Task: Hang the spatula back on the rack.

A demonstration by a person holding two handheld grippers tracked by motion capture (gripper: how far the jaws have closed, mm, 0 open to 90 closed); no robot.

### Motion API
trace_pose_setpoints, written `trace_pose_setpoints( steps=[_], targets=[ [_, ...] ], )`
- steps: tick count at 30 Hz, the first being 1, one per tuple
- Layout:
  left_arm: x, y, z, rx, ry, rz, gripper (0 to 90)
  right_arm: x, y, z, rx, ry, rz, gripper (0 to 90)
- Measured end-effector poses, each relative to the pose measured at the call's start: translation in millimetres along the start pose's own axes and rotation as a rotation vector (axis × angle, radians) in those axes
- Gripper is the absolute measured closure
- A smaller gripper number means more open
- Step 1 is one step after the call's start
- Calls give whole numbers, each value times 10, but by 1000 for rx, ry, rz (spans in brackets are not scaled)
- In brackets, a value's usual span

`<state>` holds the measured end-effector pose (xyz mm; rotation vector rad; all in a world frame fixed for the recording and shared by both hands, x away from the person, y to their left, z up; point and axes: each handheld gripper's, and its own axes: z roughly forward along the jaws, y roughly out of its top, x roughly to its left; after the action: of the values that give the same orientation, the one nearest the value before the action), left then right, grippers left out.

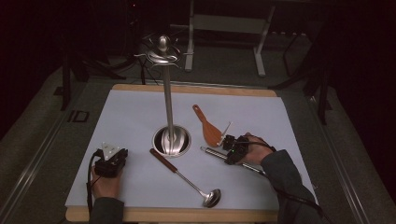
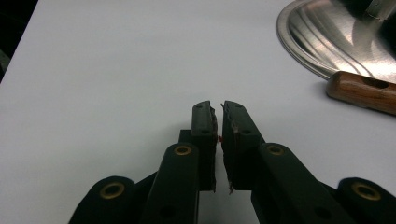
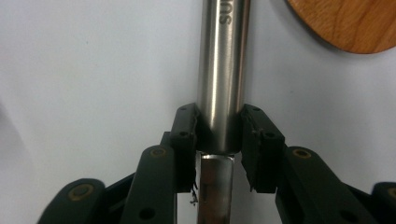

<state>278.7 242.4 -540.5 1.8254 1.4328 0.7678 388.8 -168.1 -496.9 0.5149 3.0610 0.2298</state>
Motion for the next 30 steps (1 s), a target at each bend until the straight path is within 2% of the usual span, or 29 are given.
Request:
trace_pose_setpoints(
  steps=[2, 6, 11, 20, 23, 24, 30],
  targets=[
    [2, 0, 0, -1, 0, -2, 835, 25, 29, -1, 22, -22, -17, 685],
    [3, 1, 1, 1, 1, -2, 835, 52, 1, -7, -13, -25, -23, 690],
    [2, 1, 1, 0, 6, -7, 835, 44, -71, -80, -96, -28, -6, 692],
    [8, -1, -1, -3, 7, -12, 824, 3, -208, -350, -270, -20, 30, 691],
    [9, -1, -1, -4, 7, -14, 824, -2, -230, -406, -301, -15, 38, 691],
    [8, -1, 0, -4, 7, -16, 824, -7, -249, -457, -338, -18, 50, 691],
    [8, -1, 0, -4, 8, -15, 823, -33, -301, -598, -457, -11, 70, 691]
  ],
)
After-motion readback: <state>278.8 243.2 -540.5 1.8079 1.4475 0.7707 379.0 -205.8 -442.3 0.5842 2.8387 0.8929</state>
